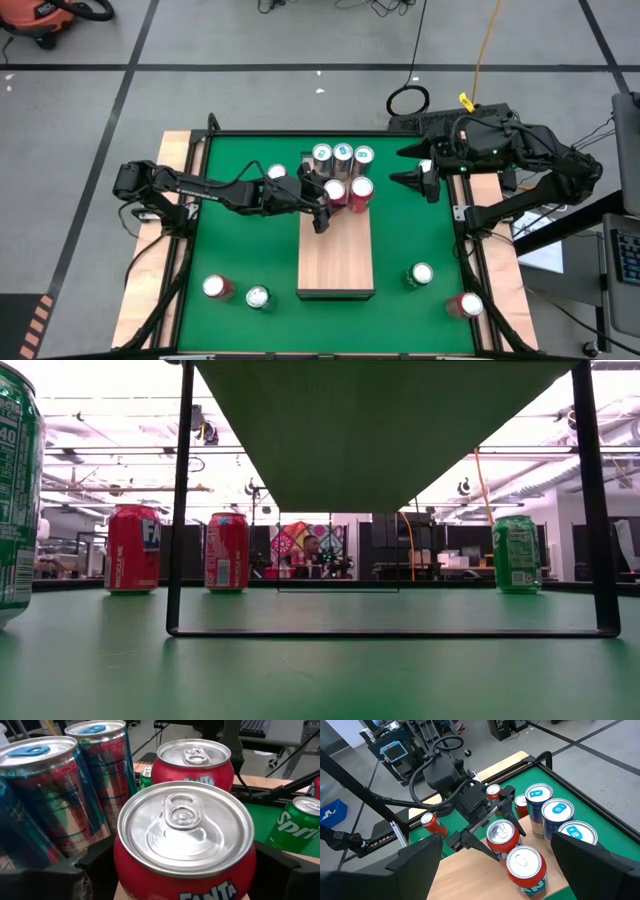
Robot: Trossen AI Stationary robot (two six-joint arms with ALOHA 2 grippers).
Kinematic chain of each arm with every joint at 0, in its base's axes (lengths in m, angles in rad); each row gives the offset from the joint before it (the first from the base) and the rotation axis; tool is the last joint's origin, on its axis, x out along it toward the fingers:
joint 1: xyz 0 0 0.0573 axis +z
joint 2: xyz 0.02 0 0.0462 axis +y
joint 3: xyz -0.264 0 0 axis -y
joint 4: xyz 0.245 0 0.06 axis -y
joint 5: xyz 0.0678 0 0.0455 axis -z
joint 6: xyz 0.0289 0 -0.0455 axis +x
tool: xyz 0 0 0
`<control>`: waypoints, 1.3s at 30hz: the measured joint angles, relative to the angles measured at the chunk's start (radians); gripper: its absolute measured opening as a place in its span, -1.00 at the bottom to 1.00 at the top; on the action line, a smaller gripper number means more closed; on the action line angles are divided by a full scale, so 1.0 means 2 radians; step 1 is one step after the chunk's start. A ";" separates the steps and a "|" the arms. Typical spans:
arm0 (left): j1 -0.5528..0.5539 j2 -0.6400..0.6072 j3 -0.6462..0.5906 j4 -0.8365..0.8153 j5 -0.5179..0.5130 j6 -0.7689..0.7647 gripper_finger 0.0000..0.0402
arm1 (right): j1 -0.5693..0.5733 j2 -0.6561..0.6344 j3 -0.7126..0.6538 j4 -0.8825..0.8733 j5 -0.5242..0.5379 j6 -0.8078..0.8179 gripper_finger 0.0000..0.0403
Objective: Place canned beverage on shelf
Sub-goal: Put the orange soda can on the shelf aligned with the other orange soda can
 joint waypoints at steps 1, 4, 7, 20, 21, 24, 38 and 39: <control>0.000 -0.001 0.000 -0.001 0.000 0.000 0.68 | 0.000 0.000 0.000 -0.001 0.000 0.000 0.81; 0.000 -0.008 0.000 -0.002 0.000 0.000 0.68 | 0.000 0.000 0.000 -0.009 0.000 -0.001 0.81; 0.000 -0.019 0.000 -0.017 0.000 0.003 0.68 | 0.000 0.000 0.000 -0.026 0.000 0.003 0.81; -0.011 -0.066 0.007 -0.151 0.021 -0.018 0.68 | 0.000 0.000 0.000 -0.035 -0.002 0.001 0.81; -0.012 -0.069 0.007 -0.168 0.021 -0.018 0.68 | 0.000 0.000 0.000 -0.035 -0.001 0.001 0.81; -0.014 -0.073 0.007 -0.217 0.018 -0.026 0.68 | 0.000 0.000 0.000 -0.036 -0.001 -0.001 0.81; -0.017 -0.066 0.003 -0.231 -0.012 -0.067 0.40 | 0.000 0.001 0.000 -0.035 -0.001 -0.004 0.81; -0.017 -0.065 0.003 -0.231 -0.012 -0.067 0.35 | 0.000 0.001 0.000 -0.035 -0.001 -0.004 0.81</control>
